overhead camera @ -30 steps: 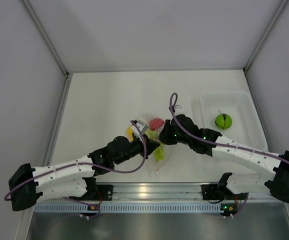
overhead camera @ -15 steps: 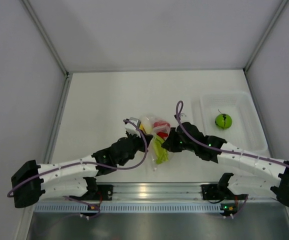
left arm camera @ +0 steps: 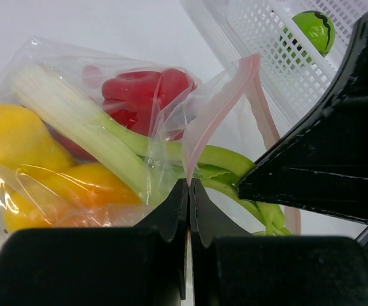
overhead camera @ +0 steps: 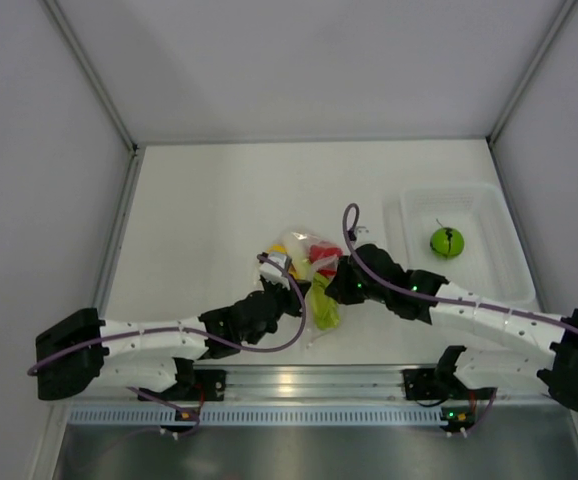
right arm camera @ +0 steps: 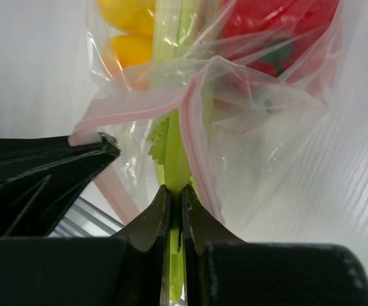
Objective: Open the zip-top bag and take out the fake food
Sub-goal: Pick up the fake vegetable from the zipper food storage bag.
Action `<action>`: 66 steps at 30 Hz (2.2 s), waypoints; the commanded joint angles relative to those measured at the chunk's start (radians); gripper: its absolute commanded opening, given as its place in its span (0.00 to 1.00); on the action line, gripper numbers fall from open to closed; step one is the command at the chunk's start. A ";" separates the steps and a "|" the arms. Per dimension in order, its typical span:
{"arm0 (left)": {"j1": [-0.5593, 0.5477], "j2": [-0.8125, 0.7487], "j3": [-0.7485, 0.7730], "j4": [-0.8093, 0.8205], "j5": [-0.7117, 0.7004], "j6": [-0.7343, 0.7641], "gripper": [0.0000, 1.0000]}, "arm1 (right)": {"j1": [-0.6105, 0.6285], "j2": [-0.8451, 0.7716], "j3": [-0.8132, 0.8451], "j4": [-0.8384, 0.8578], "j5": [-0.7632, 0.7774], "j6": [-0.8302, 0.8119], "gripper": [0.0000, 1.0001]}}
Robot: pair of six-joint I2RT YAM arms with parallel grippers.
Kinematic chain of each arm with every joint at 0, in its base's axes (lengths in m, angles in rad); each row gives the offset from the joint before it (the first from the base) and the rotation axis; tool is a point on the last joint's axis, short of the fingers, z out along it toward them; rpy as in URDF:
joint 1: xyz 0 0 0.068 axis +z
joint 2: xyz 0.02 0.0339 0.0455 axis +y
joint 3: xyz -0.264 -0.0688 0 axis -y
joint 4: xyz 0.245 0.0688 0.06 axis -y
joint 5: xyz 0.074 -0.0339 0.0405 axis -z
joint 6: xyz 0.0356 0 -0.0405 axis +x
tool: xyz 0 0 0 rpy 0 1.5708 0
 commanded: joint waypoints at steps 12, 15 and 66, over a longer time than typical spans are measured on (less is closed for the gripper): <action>-0.008 -0.034 -0.007 0.095 0.025 0.017 0.00 | 0.044 0.114 -0.102 0.260 -0.032 -0.069 0.39; -0.008 -0.031 -0.004 0.095 0.028 0.016 0.00 | 0.053 0.122 -0.105 0.277 -0.027 -0.069 0.43; -0.016 -0.021 -0.035 0.148 0.019 0.017 0.00 | 0.125 0.256 0.247 -0.028 0.093 -0.049 0.00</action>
